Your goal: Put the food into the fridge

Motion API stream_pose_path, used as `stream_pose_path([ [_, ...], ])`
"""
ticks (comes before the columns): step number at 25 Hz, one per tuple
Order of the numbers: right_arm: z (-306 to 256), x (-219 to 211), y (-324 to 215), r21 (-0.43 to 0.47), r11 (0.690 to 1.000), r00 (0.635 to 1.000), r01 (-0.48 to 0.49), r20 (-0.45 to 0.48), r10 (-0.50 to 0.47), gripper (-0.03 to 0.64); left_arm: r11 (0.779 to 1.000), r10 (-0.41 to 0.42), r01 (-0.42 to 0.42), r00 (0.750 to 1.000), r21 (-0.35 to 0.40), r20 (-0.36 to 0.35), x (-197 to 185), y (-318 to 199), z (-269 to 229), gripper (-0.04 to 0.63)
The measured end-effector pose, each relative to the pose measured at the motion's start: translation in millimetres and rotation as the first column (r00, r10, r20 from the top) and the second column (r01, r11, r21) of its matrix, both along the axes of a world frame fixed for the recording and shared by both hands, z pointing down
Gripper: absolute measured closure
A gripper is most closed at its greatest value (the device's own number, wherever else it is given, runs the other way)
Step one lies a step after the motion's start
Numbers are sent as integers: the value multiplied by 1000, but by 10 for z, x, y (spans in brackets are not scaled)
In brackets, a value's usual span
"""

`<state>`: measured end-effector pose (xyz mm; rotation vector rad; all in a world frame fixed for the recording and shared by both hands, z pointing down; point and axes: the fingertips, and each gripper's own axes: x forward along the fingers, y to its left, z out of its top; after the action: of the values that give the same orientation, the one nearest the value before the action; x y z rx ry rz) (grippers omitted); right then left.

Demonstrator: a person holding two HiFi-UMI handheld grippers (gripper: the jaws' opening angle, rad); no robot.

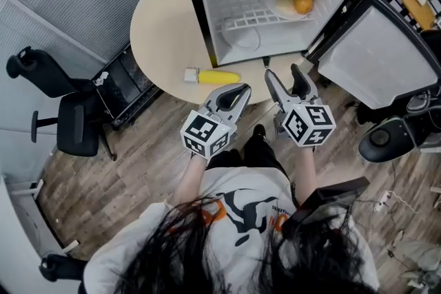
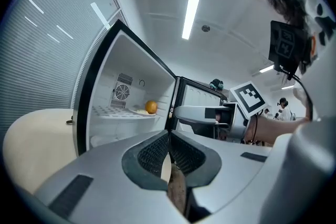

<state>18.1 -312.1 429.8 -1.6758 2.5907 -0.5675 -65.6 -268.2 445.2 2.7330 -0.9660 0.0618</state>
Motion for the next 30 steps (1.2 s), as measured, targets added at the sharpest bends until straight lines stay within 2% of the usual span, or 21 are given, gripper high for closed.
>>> stream_pose_path([
  [6, 152, -67, 406, -41, 999, 1000, -9, 6, 10, 272, 1000, 19, -19, 1000, -20, -12, -14, 271, 53, 583],
  [13, 156, -72, 628, -38, 999, 999, 21, 26, -20, 272, 1000, 3, -3, 1000, -19, -10, 4, 444, 34, 583],
  [19, 118, 126, 920, -29, 999, 999, 31, 42, -30, 273, 1000, -16, 16, 1000, -8, -3, 188, 663, -52, 583],
  [20, 101, 186, 991, -25, 999, 999, 31, 39, -30, 282, 1000, -17, 17, 1000, -8, -2, 244, 726, -65, 583],
  [24, 33, 453, 1281, -5, 1000, 999, 27, 34, -27, 396, 1000, -18, 18, 1000, -6, 6, 496, 991, -101, 583],
  [30, 77, 732, 1737, -21, 1000, 998, 23, 63, -22, 499, 1000, -15, 16, 1000, -19, 27, 798, 1449, -79, 583],
])
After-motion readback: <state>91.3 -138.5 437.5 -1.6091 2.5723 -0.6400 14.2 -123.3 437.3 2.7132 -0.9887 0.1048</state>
